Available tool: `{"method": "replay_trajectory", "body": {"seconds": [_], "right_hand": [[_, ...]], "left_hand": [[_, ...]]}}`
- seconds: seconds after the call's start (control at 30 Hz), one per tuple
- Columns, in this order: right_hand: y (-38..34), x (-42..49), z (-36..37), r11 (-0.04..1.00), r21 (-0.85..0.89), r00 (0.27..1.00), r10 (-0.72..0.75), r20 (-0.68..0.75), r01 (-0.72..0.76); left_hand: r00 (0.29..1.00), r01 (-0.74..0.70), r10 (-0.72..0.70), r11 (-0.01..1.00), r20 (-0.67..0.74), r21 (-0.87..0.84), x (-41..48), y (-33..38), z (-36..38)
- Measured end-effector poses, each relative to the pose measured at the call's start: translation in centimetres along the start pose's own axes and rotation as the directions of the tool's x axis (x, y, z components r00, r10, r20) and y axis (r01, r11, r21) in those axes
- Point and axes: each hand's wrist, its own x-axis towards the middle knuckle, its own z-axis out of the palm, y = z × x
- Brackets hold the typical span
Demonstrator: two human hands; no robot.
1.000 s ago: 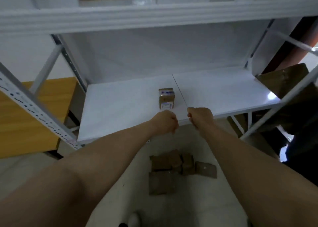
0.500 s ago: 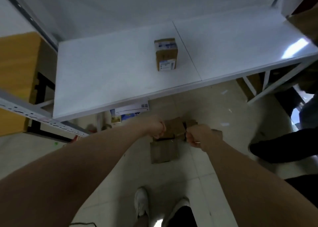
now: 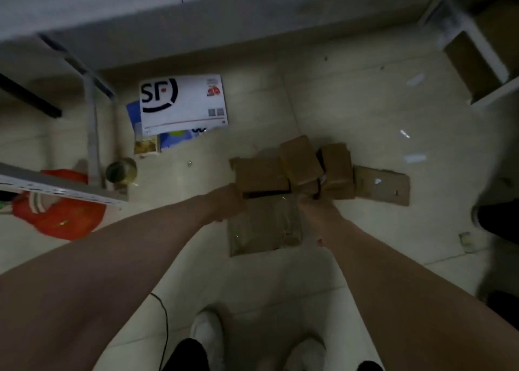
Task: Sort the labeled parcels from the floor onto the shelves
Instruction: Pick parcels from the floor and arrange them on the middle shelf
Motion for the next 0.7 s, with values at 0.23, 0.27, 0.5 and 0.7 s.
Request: {"method": "replay_trajectory", "body": {"seconds": [0.23, 0.27, 0.5, 0.7], "right_hand": [[4.5, 13.4, 5.2, 0.983, 0.12, 0.989, 0.129, 0.077, -0.138], [4.7, 14.0, 5.7, 0.974, 0.177, 0.987, 0.127, 0.094, -0.142], [4.9, 10.2, 4.9, 0.912, 0.376, 0.986, 0.151, 0.067, -0.165], [1.5, -1.8, -1.4, 0.88, 0.457, 0.979, 0.187, -0.081, -0.13]], "left_hand": [[0.965, 0.26, -0.259, 0.91, 0.049, -0.324, 10.6, -3.5, 4.8], [0.952, 0.301, -0.299, 0.871, 0.068, -0.387, 11.5, -3.8, 5.2], [0.909, 0.41, -0.368, 0.707, 0.195, -0.576, 9.1, -2.8, 4.8], [0.902, 0.402, -0.393, 0.616, 0.177, -0.678, -2.6, 1.6, 3.1]]}}
